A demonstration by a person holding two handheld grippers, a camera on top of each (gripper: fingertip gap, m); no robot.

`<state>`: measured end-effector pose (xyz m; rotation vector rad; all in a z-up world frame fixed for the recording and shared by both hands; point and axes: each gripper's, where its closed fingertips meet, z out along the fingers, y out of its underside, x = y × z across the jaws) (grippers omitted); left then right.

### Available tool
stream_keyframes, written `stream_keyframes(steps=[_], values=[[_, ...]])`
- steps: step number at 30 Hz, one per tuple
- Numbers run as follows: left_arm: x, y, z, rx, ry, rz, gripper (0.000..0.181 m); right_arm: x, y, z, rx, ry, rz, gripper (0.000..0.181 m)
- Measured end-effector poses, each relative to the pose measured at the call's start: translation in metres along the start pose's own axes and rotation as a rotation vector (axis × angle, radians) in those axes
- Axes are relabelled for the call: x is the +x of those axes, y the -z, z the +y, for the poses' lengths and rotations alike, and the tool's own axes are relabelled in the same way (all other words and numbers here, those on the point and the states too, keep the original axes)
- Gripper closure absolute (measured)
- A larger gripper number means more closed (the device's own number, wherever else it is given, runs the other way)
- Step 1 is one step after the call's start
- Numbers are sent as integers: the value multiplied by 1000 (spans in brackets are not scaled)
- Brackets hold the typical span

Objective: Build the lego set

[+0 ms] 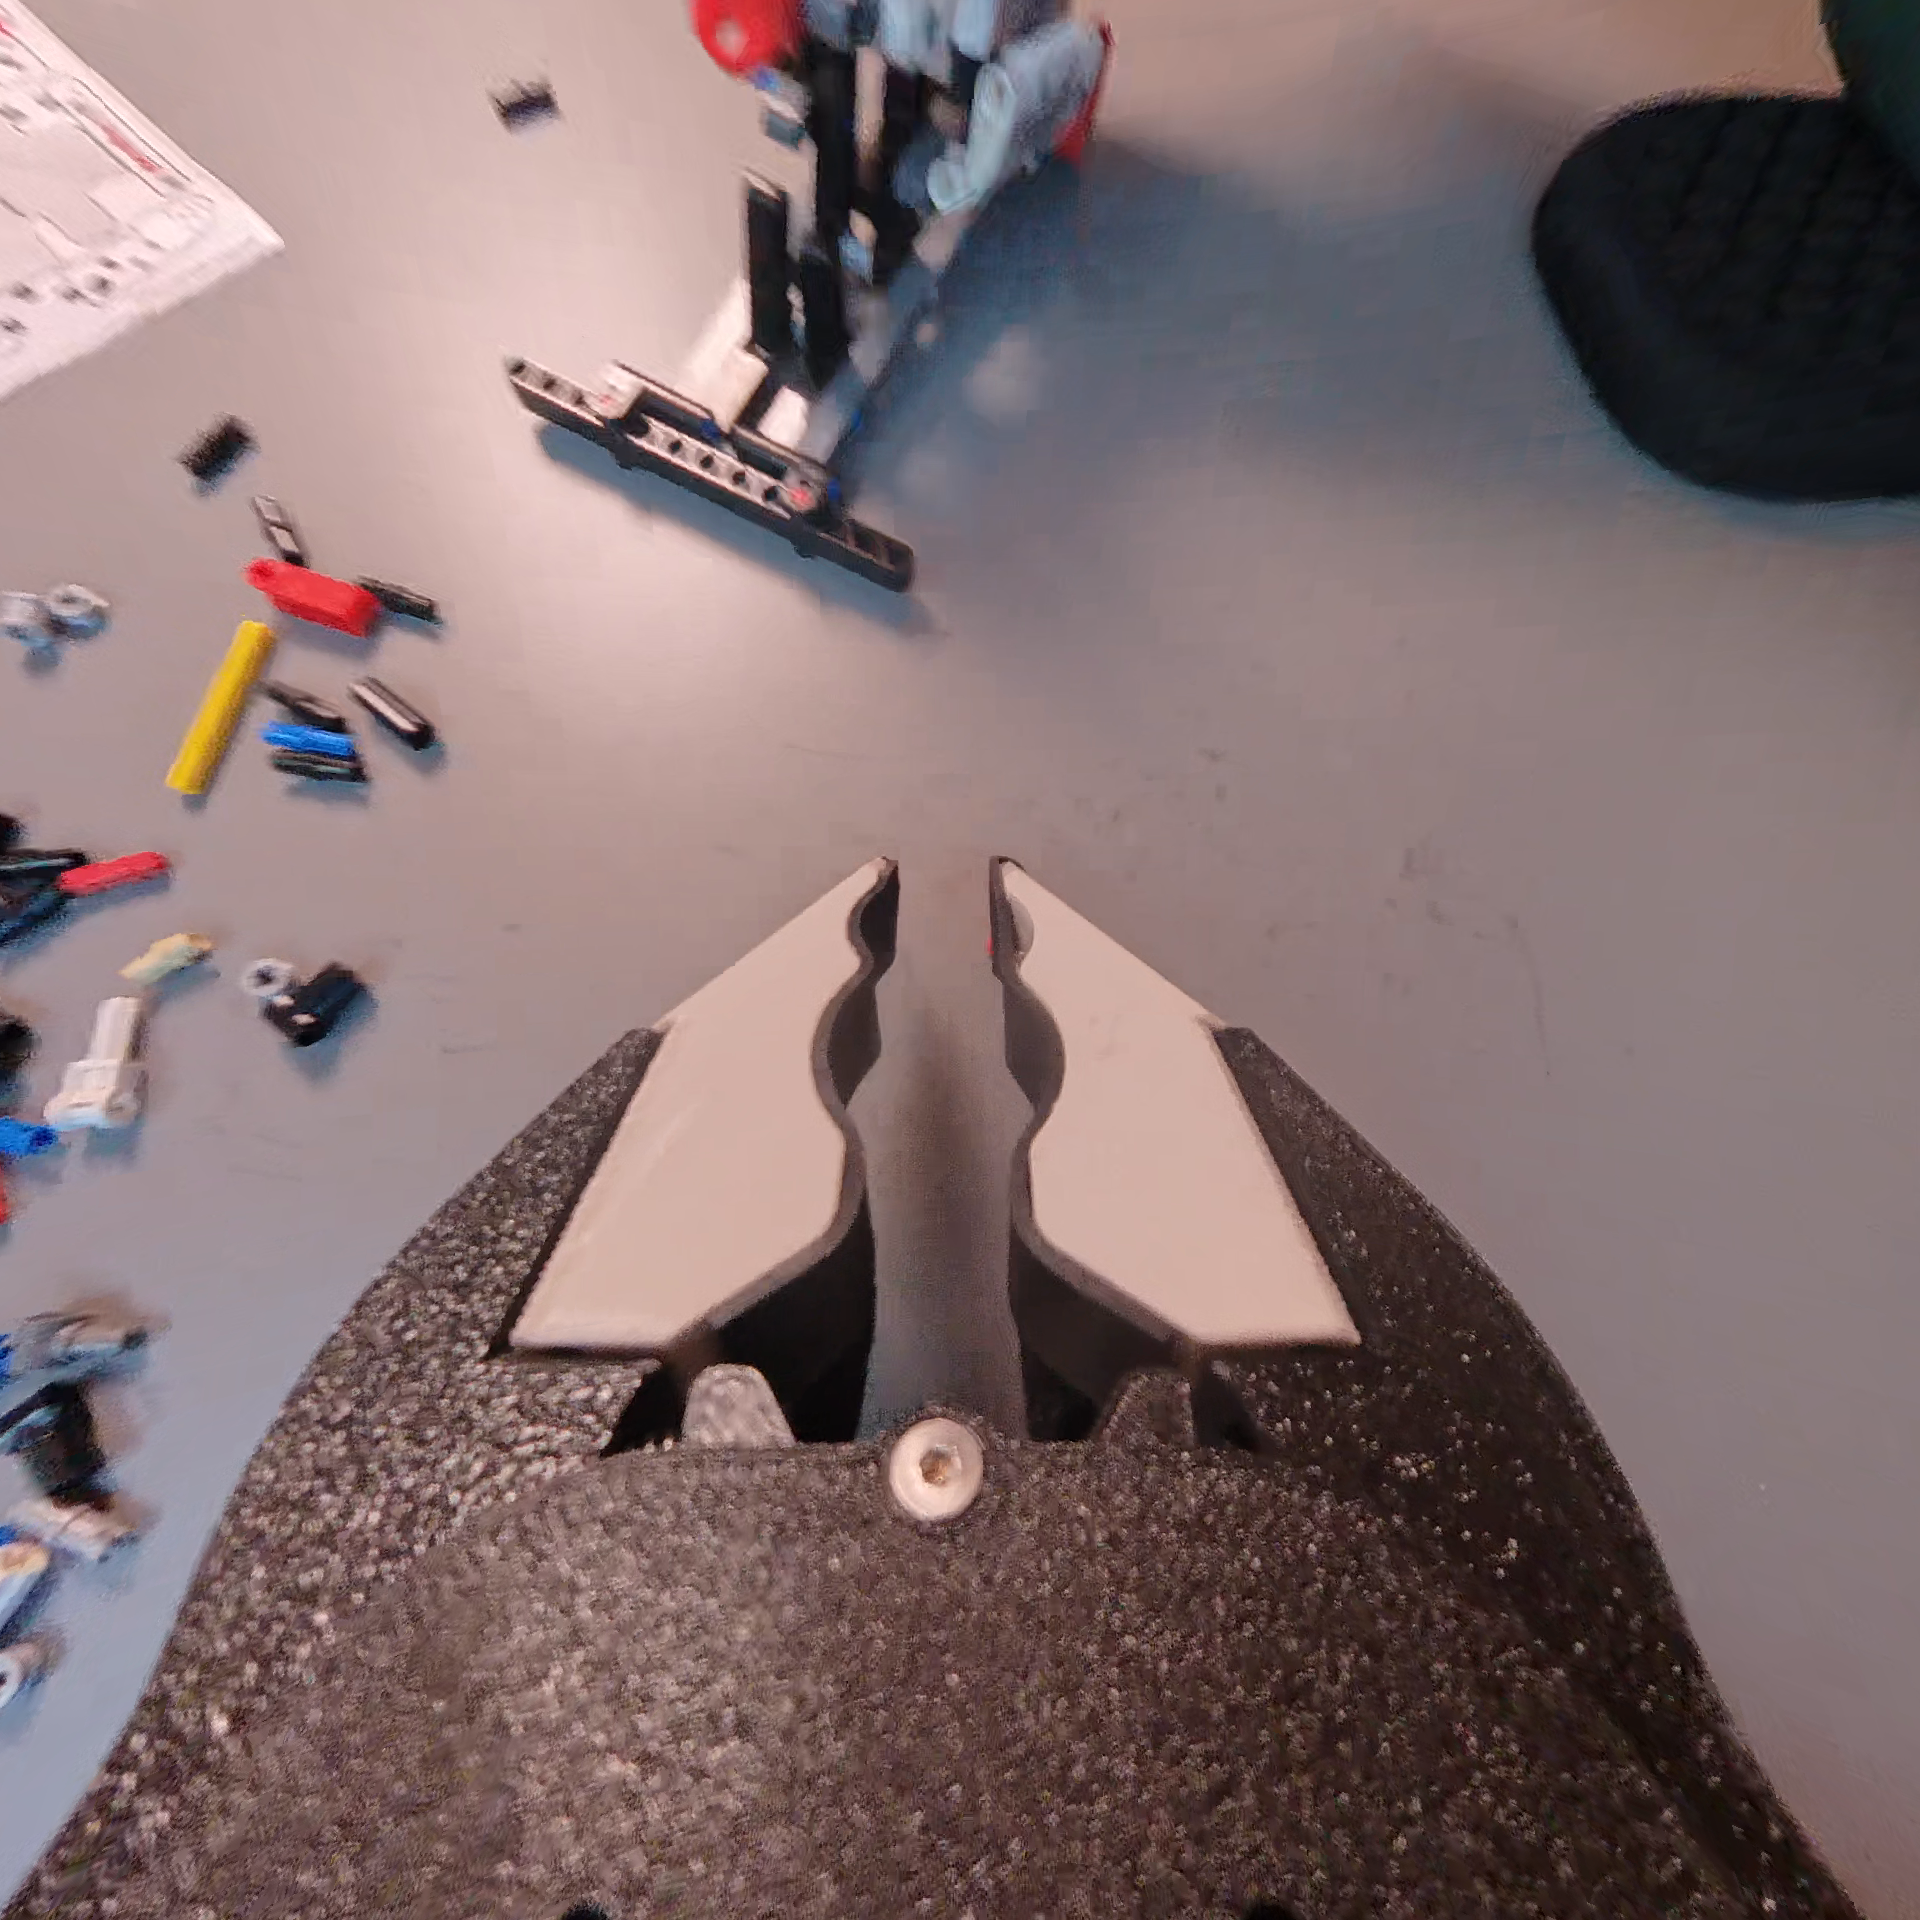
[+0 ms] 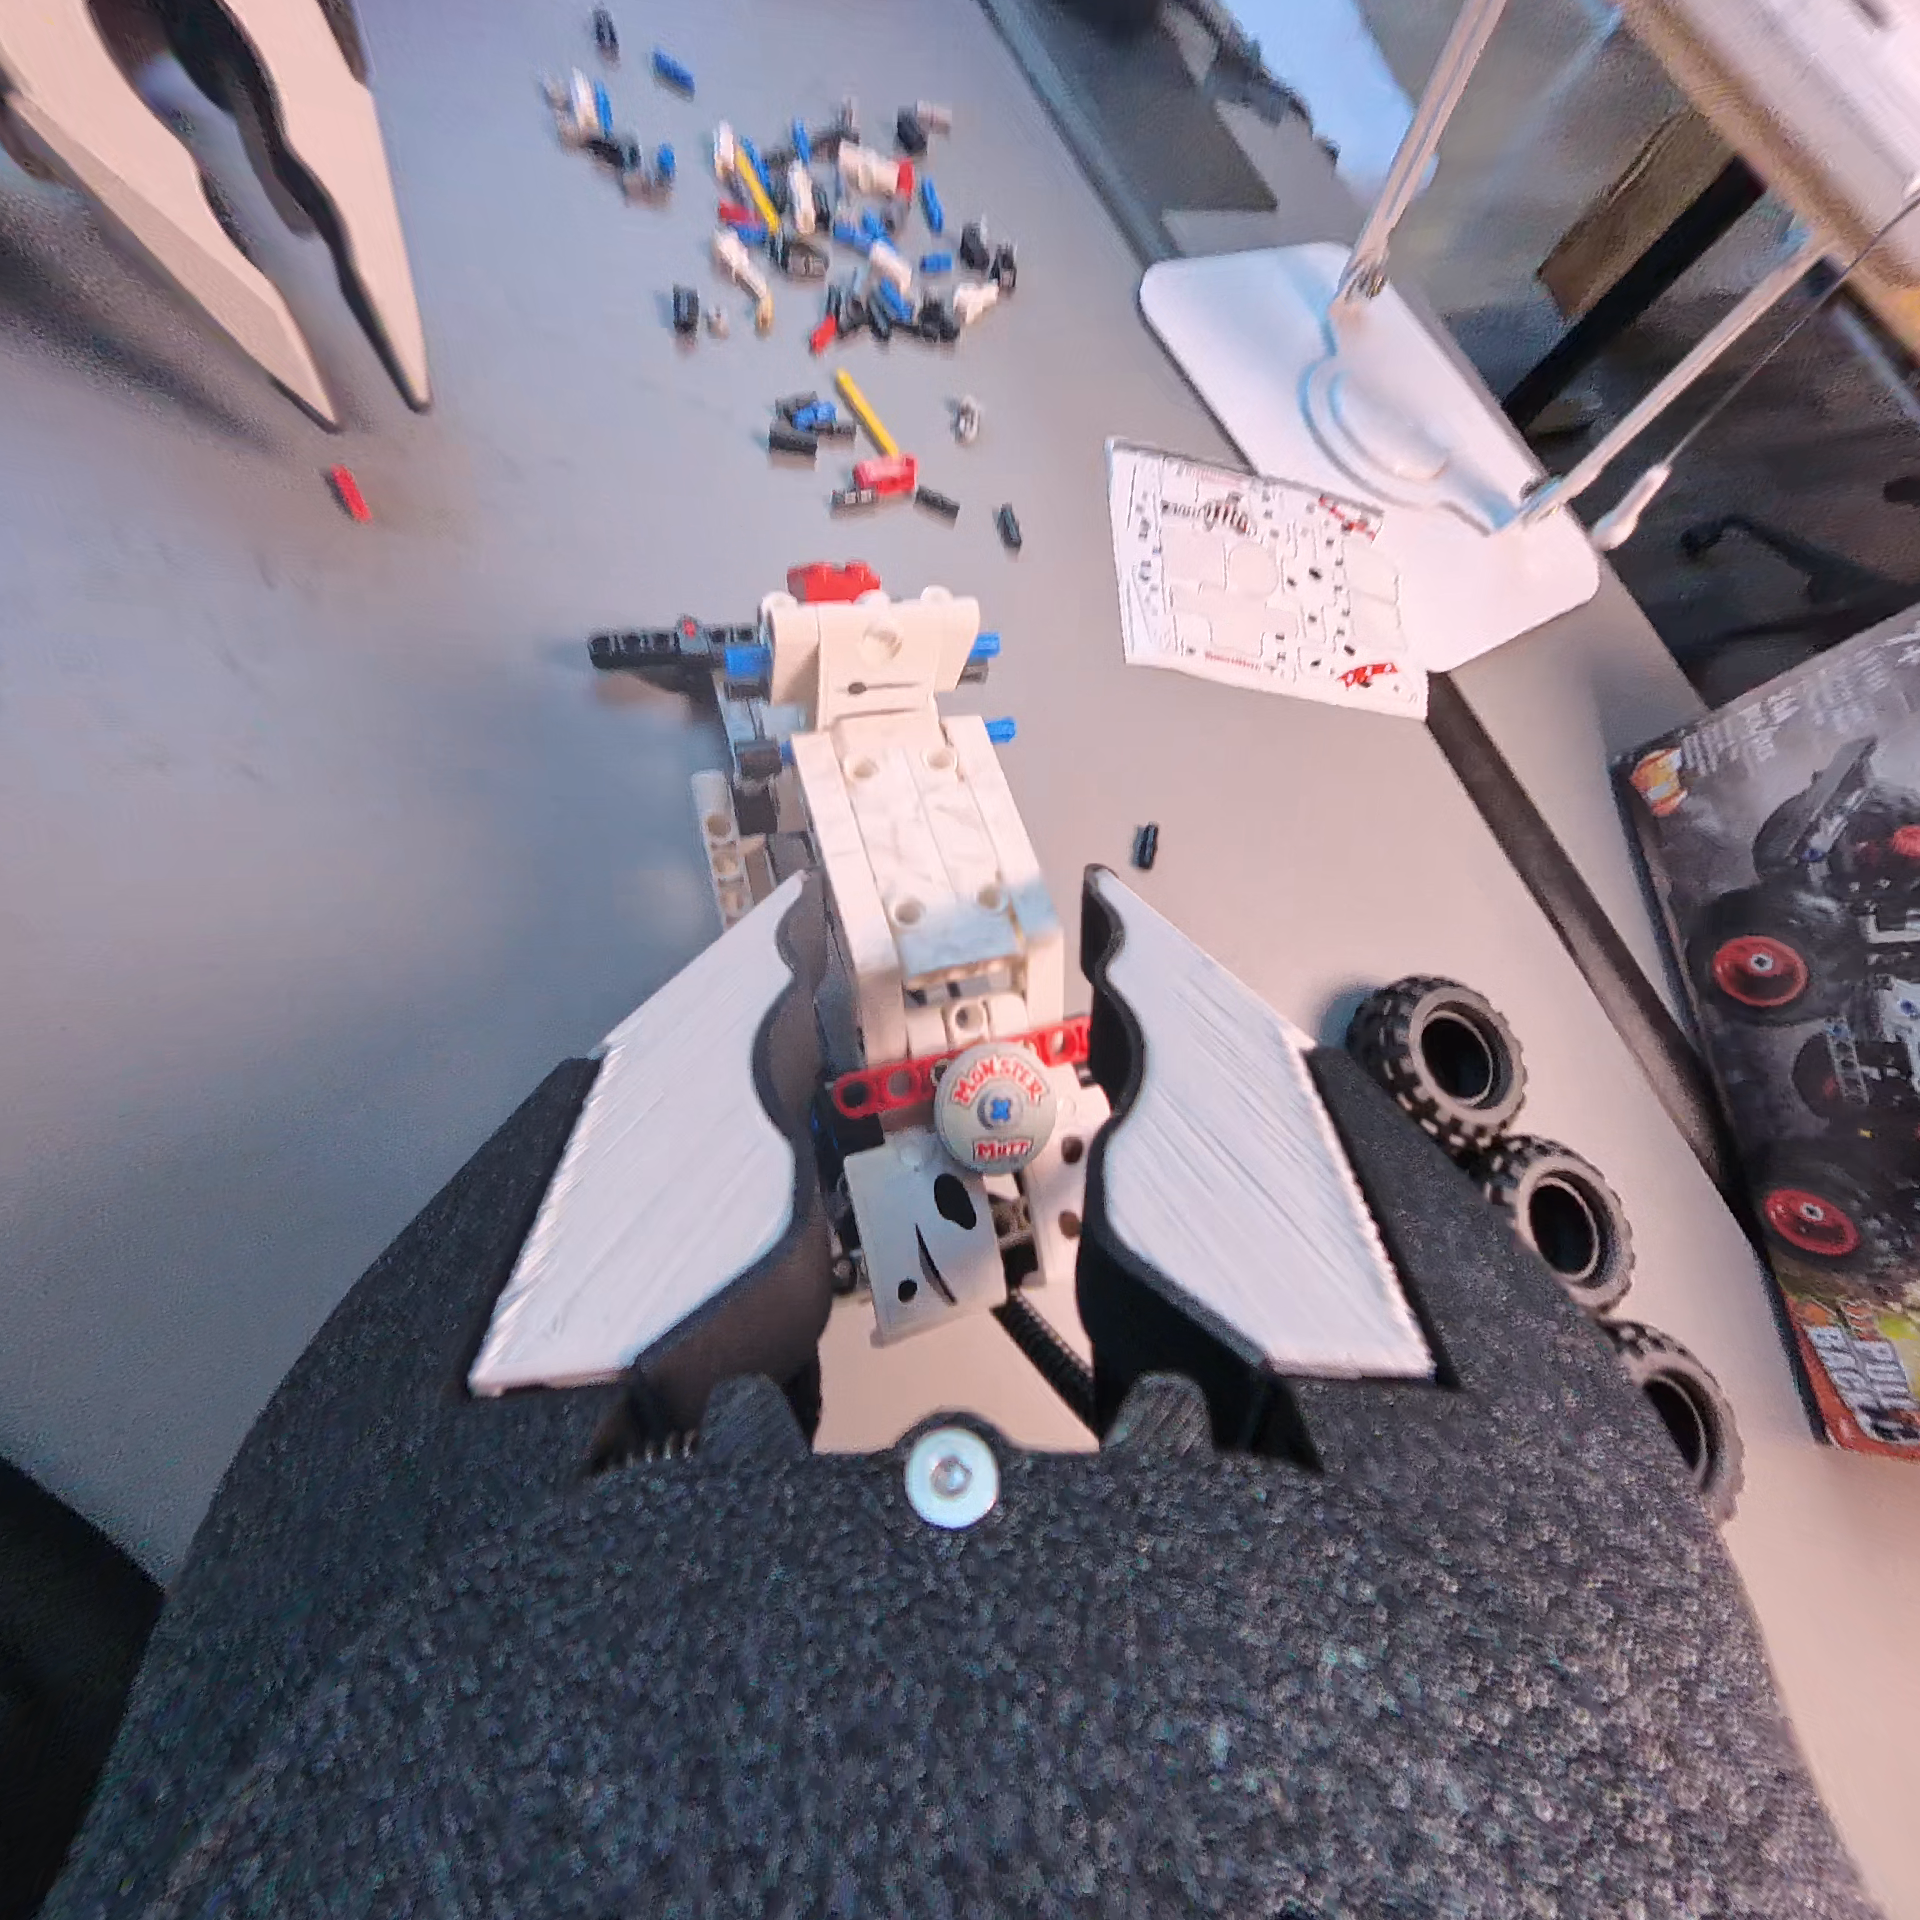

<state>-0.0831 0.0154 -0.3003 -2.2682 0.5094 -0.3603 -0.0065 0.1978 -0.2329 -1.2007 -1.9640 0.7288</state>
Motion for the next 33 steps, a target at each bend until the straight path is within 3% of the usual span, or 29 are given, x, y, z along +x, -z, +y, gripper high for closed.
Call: stream_keyframes(steps=[2, 5, 8, 11, 15, 22, 33], values=[[-25, 24, -19, 154, 62, -100, 160, 2, 6, -21, 140, -44, 0, 131], [-81, 80, -33, 390, 201, -368, 154, -4, 12, -48, 306, -85, -28, 129], [-123, 127, -18, 503, 326, -593, 152, -12, 18, -70, 422, -105, -54, 129], [-142, 145, 0, 507, 419, -685, 150, -17, 21, -89, 501, -111, -58, 130], [-156, 141, 26, 400, 478, -728, 152, -25, 20, -98, 519, -89, -56, 134], [-152, 99, 64, 163, 560, -627, 156, -42, 13, -94, 559, -107, -90, 143], [-153, 90, 77, 62, 527, -642, 167, -45, 3, -87, 536, -115, -87, 147]])
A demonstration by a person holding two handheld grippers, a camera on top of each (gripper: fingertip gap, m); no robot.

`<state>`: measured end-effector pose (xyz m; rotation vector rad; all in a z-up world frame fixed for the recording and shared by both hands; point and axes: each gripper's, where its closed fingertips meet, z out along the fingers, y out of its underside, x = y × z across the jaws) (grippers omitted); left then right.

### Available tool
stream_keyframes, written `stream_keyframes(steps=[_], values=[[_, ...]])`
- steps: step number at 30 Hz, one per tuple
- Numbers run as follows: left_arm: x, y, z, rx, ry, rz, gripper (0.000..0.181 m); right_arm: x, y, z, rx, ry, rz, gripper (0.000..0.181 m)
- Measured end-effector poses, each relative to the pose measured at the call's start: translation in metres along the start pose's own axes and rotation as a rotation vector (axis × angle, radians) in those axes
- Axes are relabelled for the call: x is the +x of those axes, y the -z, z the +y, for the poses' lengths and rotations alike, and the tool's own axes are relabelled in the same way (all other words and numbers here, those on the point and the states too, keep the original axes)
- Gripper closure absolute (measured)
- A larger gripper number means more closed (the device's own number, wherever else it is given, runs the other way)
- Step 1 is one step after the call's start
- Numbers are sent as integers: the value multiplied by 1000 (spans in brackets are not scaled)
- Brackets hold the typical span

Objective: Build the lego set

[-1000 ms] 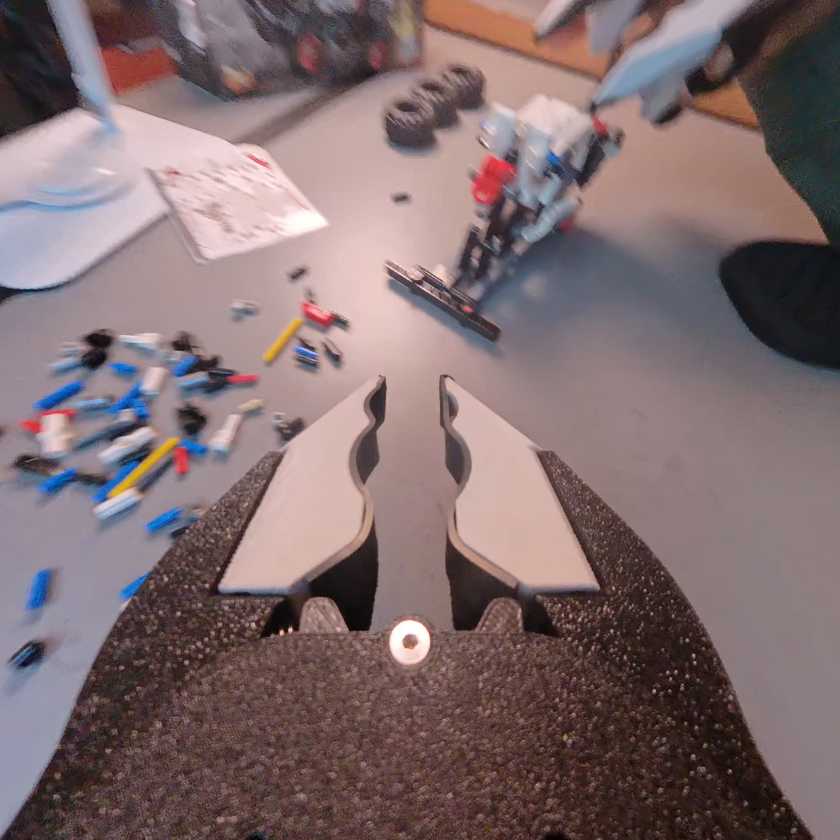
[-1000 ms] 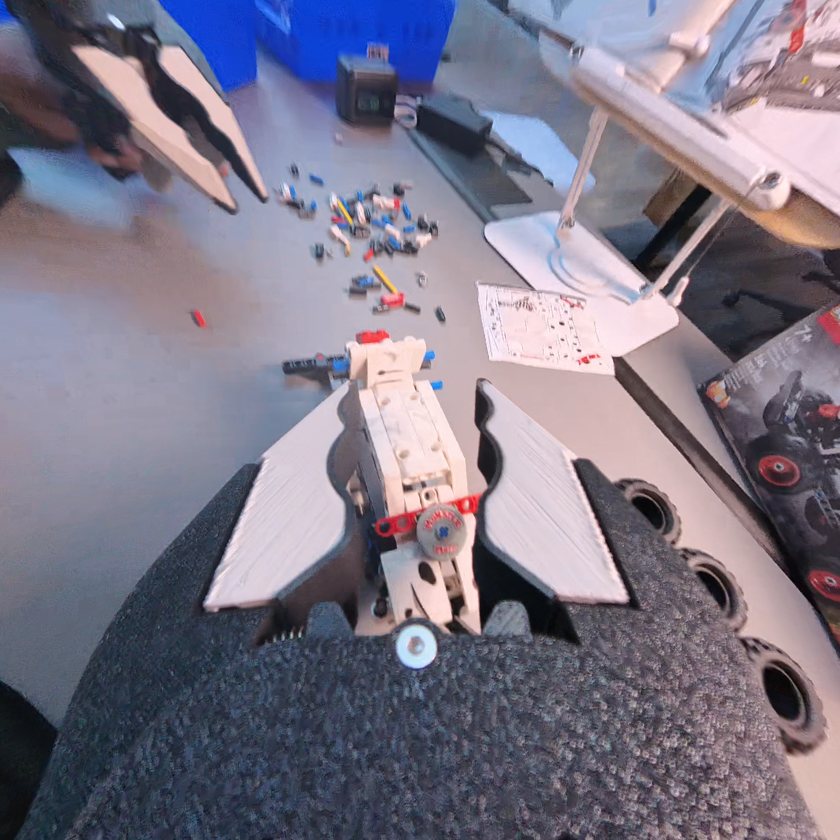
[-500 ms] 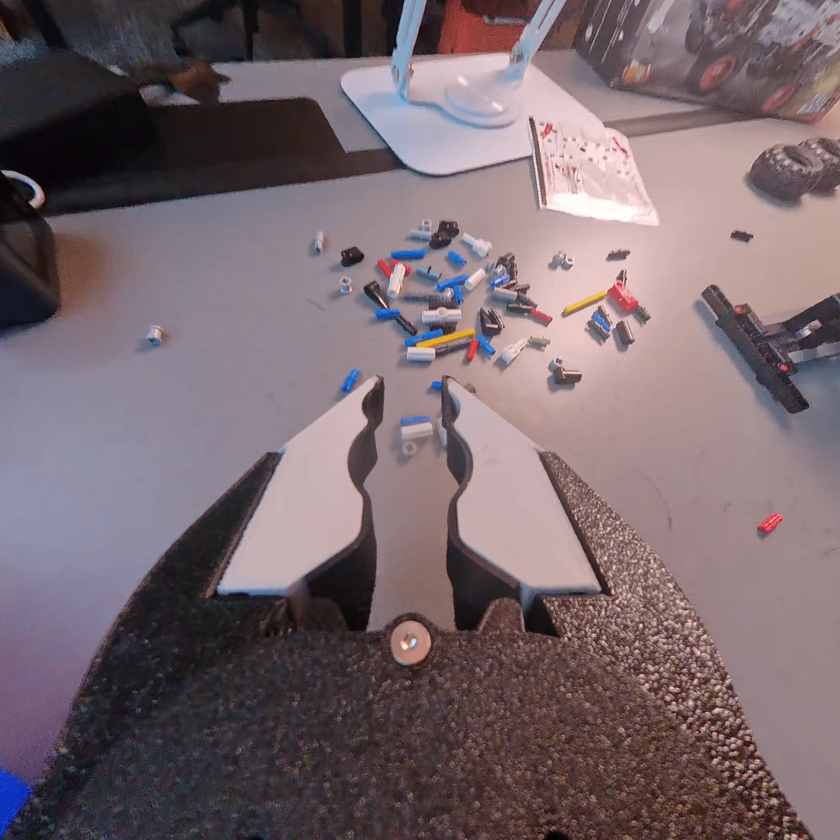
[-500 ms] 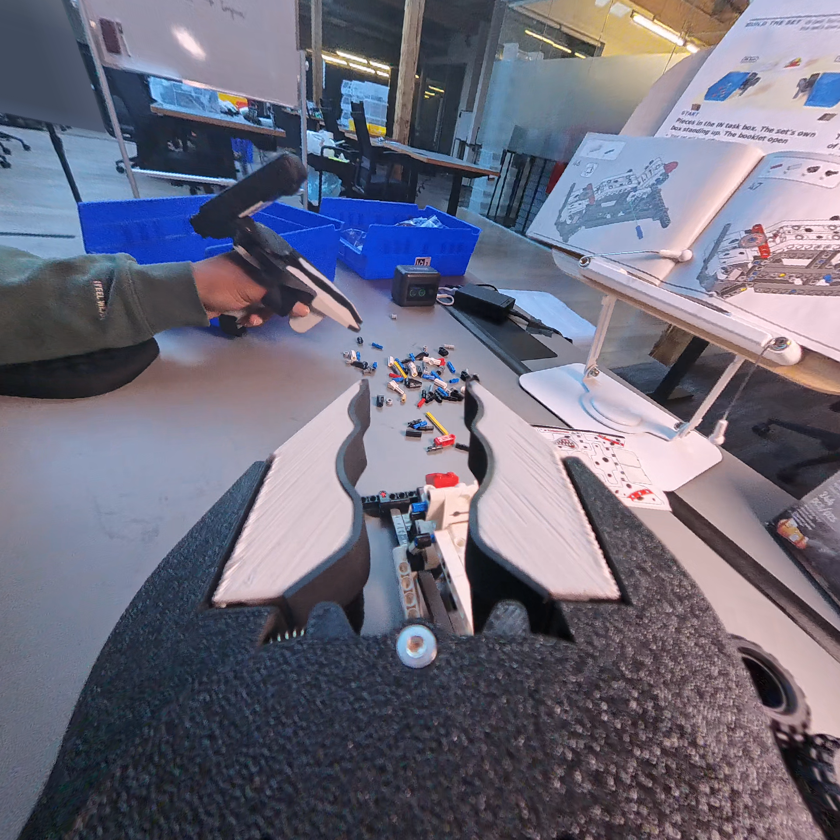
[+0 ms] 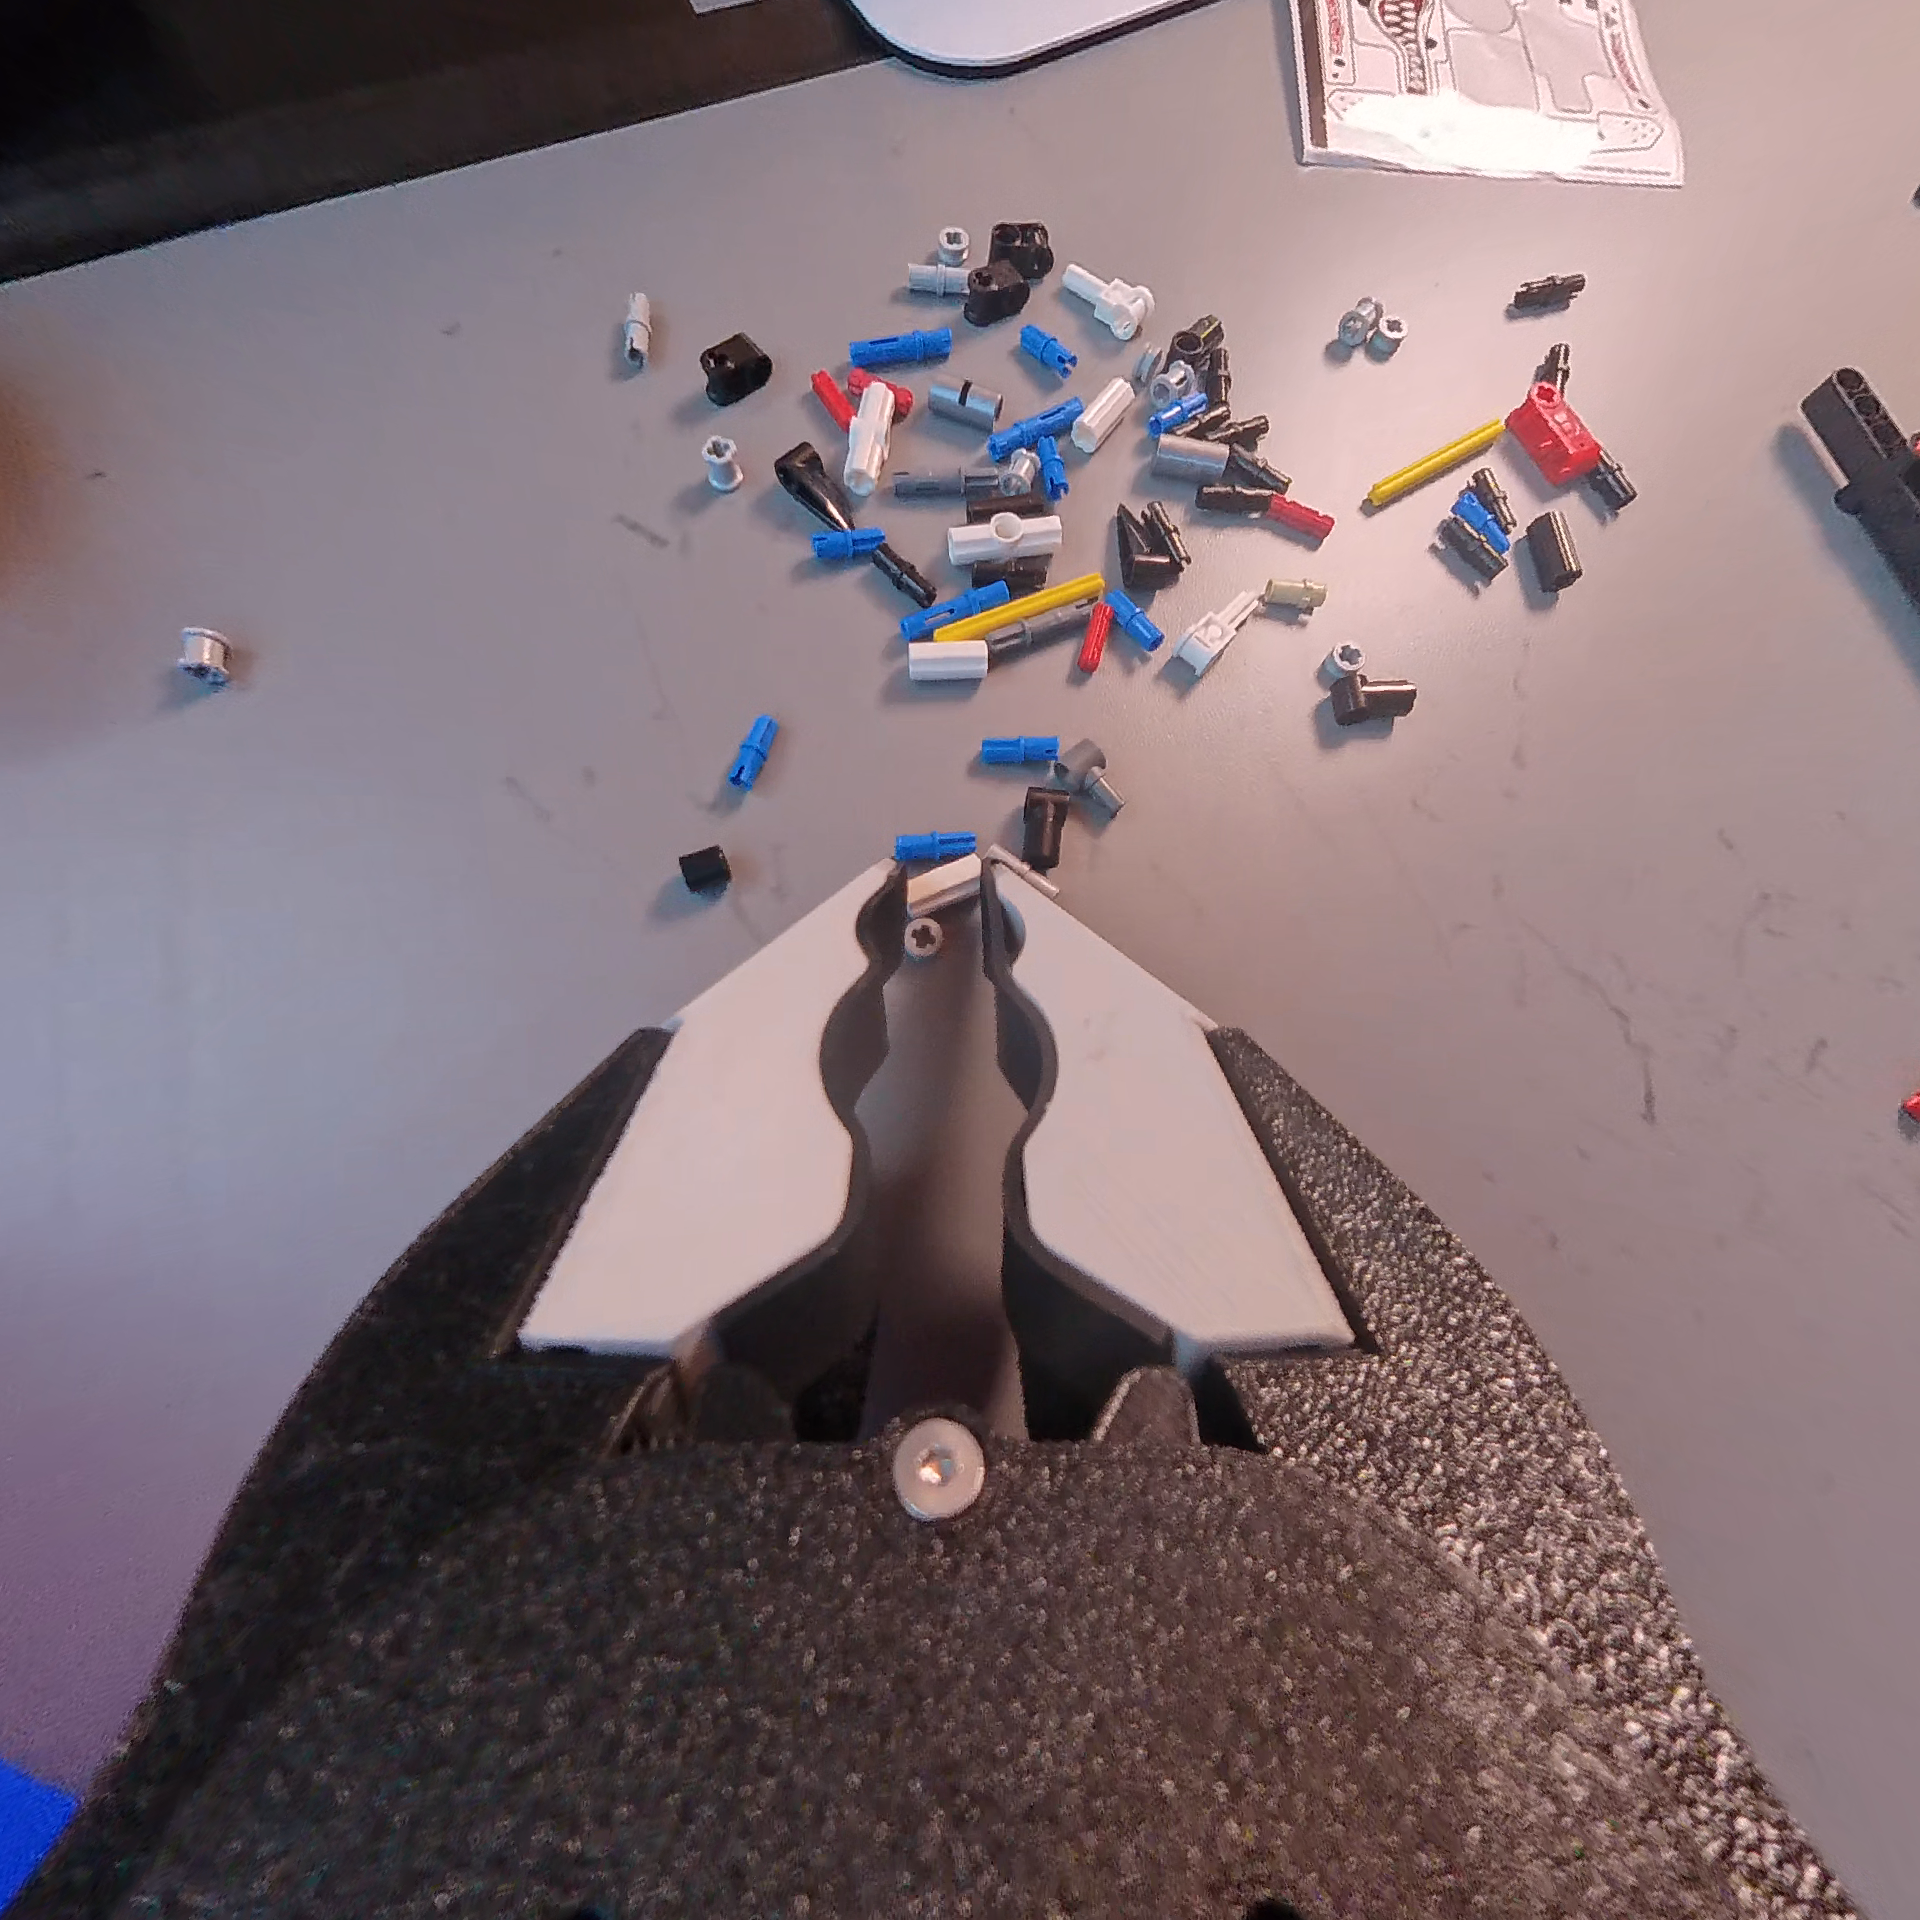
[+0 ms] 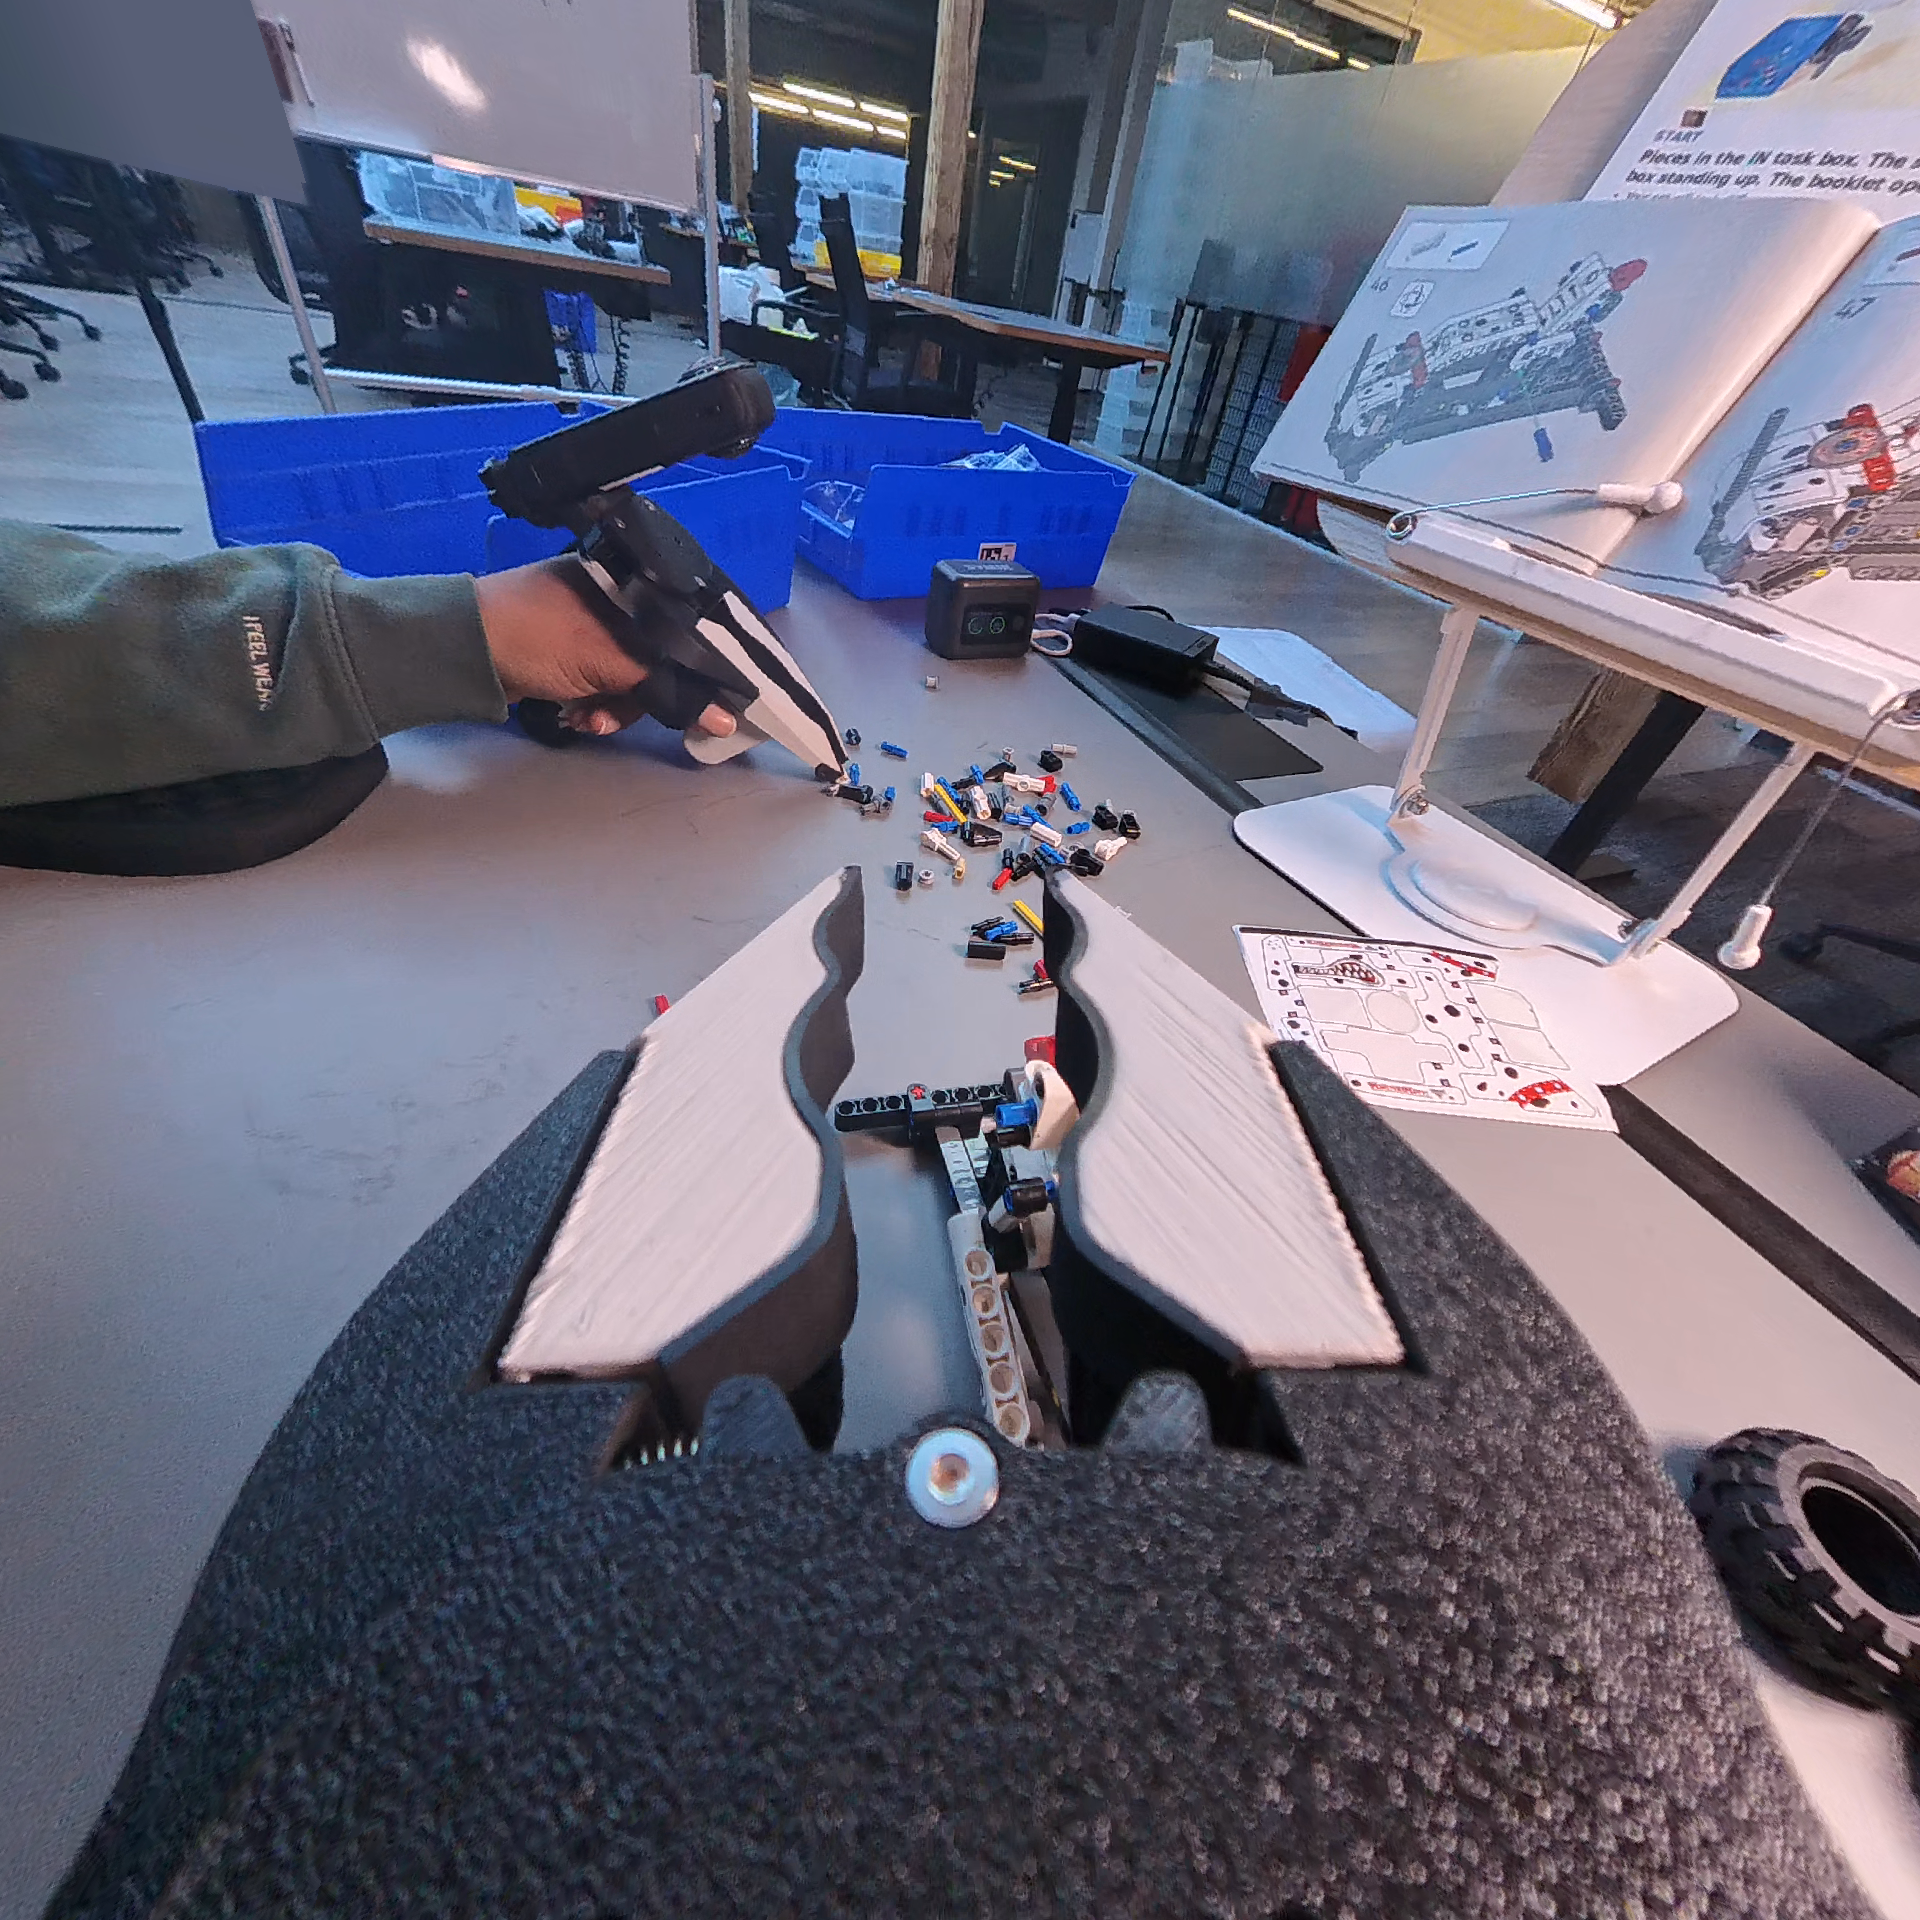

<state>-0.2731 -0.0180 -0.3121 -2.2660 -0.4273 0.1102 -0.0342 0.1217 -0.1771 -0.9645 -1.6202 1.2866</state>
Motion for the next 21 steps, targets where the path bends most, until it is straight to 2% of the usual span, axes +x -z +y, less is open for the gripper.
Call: stream_keyframes(steps=[2, 3, 4, 11, 15, 21], values=[[0, 0, 0, -1, -6, -2, 168, 1, -1, 0, 8, -8, 7, 148], [0, 1, -1, 5, -8, 0, 179, 1, -1, 0, 9, -10, 6, 148], [0, 2, -2, 14, -7, 0, 181, 0, -2, 1, 9, -12, 5, 148], [0, 6, -6, 37, 13, 16, 181, -3, -5, 4, 6, -22, -7, 149], [-11, 2, -10, 53, -6, -38, 168, -5, -6, 5, 3, -26, -12, 149], [-10, -10, -2, -30, -32, -9, 171, -8, -7, 8, -14, -19, -22, 149]])
